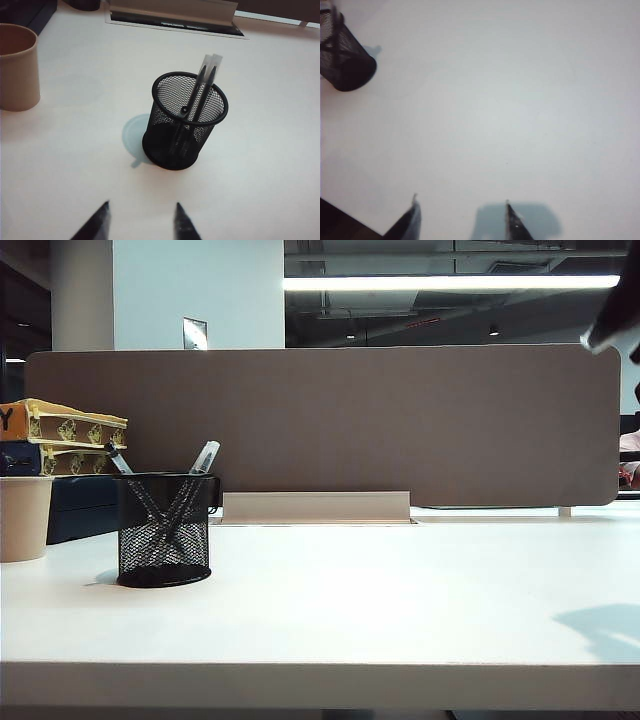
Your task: Pick up one pen and put it in the pen container.
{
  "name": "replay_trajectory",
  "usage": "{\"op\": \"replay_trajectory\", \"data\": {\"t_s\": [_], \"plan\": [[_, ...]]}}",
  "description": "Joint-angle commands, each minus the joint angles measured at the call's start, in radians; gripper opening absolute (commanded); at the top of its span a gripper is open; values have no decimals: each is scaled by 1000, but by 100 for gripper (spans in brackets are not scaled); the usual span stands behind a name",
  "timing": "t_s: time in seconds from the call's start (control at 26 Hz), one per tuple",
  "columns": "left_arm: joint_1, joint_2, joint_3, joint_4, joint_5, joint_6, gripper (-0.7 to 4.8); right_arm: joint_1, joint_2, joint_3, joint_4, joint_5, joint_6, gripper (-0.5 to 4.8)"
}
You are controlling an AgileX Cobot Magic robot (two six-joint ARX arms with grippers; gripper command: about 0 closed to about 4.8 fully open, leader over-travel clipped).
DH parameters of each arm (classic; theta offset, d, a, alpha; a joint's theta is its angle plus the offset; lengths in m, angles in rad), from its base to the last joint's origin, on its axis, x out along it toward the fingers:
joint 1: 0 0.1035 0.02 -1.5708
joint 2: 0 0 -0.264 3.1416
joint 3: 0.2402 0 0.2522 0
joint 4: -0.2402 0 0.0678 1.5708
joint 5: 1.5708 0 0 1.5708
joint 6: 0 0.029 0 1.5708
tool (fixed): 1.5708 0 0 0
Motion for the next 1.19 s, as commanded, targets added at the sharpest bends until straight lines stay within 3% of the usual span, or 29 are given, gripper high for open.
{"op": "replay_trajectory", "data": {"t_s": [0.04, 0.54, 1.19], "plan": [[0, -5, -14, 27, -5, 3, 158, 1, -2, -42, 63, 34, 1, 212], [0, -165, -26, 16, -73, -1, 182, 2, -113, -85, 66, 129, 1, 212], [0, -180, -154, 83, -113, -41, 184, 5, -377, -303, 182, 207, 55, 212]]}}
